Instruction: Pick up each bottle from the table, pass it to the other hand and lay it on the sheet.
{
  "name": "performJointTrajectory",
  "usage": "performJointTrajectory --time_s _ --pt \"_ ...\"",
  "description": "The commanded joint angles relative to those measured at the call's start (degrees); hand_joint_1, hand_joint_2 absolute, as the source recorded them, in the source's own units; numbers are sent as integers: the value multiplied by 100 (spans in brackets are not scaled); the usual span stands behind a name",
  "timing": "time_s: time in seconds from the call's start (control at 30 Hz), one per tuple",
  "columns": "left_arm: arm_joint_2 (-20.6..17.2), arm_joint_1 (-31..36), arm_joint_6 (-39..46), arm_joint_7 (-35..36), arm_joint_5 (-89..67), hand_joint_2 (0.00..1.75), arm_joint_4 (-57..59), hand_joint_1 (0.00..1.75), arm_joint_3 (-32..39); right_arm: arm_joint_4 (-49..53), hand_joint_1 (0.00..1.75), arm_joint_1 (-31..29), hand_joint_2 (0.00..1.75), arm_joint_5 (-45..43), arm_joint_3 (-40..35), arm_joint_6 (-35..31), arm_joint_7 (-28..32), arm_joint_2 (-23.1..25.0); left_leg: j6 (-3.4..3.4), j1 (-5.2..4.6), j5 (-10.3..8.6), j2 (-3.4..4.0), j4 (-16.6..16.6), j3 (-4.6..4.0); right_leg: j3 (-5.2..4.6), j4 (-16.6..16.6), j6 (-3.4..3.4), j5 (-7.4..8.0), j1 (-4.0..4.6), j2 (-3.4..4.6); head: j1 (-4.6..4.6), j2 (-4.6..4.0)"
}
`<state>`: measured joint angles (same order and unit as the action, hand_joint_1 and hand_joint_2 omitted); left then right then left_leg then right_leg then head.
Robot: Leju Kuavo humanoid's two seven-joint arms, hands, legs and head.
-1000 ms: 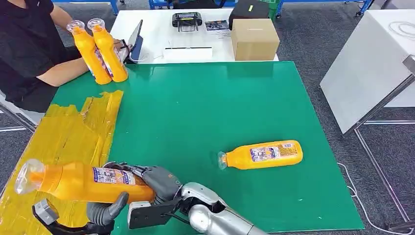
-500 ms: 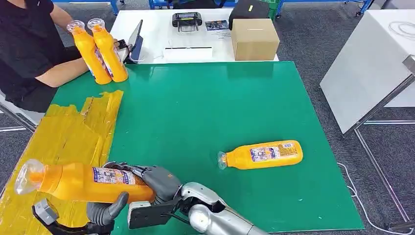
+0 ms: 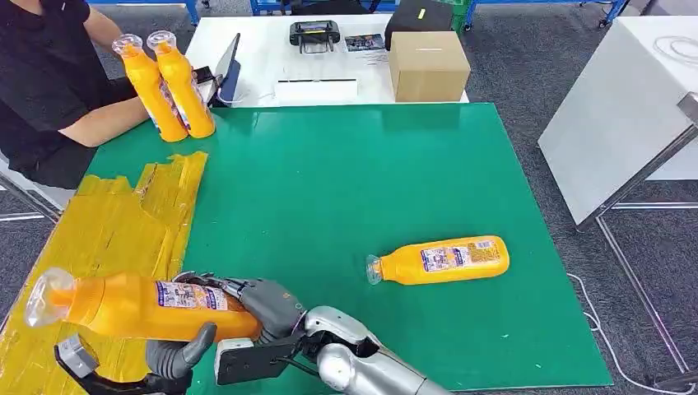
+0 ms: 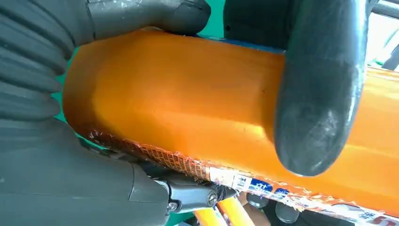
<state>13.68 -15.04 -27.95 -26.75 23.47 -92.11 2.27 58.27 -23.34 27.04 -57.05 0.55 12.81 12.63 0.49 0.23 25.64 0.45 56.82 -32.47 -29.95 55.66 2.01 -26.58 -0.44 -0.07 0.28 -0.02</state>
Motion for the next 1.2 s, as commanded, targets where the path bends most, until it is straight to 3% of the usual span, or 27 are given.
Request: performJointTrajectory --time_s 0.03,0.13,0.27,0.33,0.67,0.83,1.2 --pt "-899 1135 4629 -1112 -4660 175 1008 175 1200 1464 0 364 175 135 905 -760 -374 -1812 0 6 -16 -63 -19 13 38 -29 -1 2 7 -60 0 0" --pt "-722 1282 4254 -1325 -4859 175 1129 175 1667 1612 0 583 175 442 1445 -330 -199 -1731 0 12 -19 -86 -14 18 16 -32 -3 1 10 -80 4 0" --pt "-508 1175 4242 -1325 -4996 175 969 175 1621 1494 0 647 175 679 1455 -297 -212 -1491 -7 3 -6 -25 0 5 14 -4 -4 6 4 -16 0 0" --pt "-500 1128 4255 -1325 -5001 175 931 175 1597 1477 0 645 175 687 1436 -299 -217 -1483 -6 2 -6 -30 -3 10 20 -10 1 3 2 -23 -2 0" --pt "-606 1064 4743 -1255 -5626 175 981 175 1479 1467 0 630 175 691 1424 -292 -222 -1508 -7 1 -10 -38 -2 -3 7 -6 1 3 1 -26 0 0" --pt "-1144 1133 5670 -213 -8180 175 1923 175 978 1613 0 487 175 537 1446 -254 -183 -1754 -6 2 -9 -36 -8 9 19 -13 -1 3 3 -21 0 0" --pt "-1198 1154 5804 -36 -8494 175 2087 175 928 1655 0 472 175 496 1469 -223 -167 -1808 -7 0 -8 -37 0 -3 7 -3 1 1 0 -22 -2 0"
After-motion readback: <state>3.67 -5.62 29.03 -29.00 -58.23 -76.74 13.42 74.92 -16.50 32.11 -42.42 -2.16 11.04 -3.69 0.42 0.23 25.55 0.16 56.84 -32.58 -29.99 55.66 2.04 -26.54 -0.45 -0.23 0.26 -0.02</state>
